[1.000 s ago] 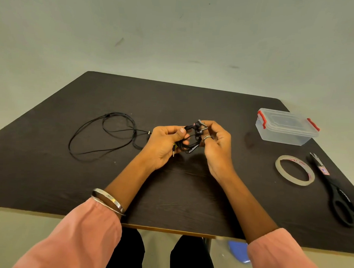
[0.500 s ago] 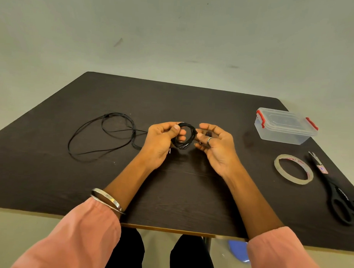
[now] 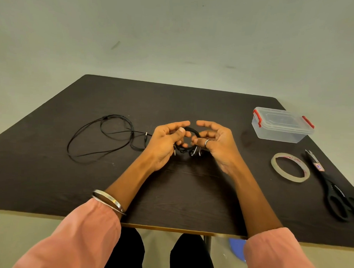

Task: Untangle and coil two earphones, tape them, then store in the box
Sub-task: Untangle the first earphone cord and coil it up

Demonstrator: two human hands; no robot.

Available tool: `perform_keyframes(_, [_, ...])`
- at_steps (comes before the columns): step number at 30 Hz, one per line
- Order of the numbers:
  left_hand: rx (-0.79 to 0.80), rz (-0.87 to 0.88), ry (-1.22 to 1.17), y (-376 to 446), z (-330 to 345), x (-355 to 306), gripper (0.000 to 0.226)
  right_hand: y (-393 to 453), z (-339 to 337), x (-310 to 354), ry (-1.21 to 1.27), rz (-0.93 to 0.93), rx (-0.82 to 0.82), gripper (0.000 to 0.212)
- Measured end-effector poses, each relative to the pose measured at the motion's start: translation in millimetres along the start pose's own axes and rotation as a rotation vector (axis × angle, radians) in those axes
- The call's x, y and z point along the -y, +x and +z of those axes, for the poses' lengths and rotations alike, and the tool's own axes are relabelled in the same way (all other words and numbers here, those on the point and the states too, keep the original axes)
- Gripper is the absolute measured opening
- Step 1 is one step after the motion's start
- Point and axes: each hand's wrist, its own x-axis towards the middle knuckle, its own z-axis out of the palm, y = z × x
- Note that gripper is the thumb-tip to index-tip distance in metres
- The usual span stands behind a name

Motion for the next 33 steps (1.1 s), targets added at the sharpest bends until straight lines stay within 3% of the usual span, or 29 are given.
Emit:
perform_keyframes(7, [-0.119,-0.066,0.162,4.4,19.1,7.4,0.012,-12.2,-22.3,2.1,-0.051,-0.007,-0.007,0.045])
perform_keyframes(12, [-0.194,-0.130,0.267,6.2,49.1,12.2,0.011,-28.1,-52.0,5.3,-0.035,0.011,-0.169,0.037])
perform_keyframes(15, [-0.244,-0.083,0.506,11.8,66.7,19.8,0.005,-32.5,-66.3,2.0,-0.055,0.052,-0.265,0.031])
perform_keyframes(18, [-0.251,-0.053,0.669,16.8,80.1,24.7,0.006,-29.2,-74.9,-7.3,-0.270,0.061,-0.349,0.027])
perform_keyframes(24, [-0.229,0.038,0.937,23.0,82.6,31.5,0.015,-28.8,-77.6,-24.8,-0.650,-0.085,-0.325,0.024])
perform_keyframes(28, [-0.236,0.052,0.900,19.9,79.1,35.0,0.030,-28.3,-78.1,-29.4,-0.700,-0.157,-0.311,0.019])
perform_keyframes(33, [-0.204,0.072,0.893,19.1,73.3,34.2,0.022,-27.9,-77.7,-31.9,-0.636,-0.181,-0.335,0.023])
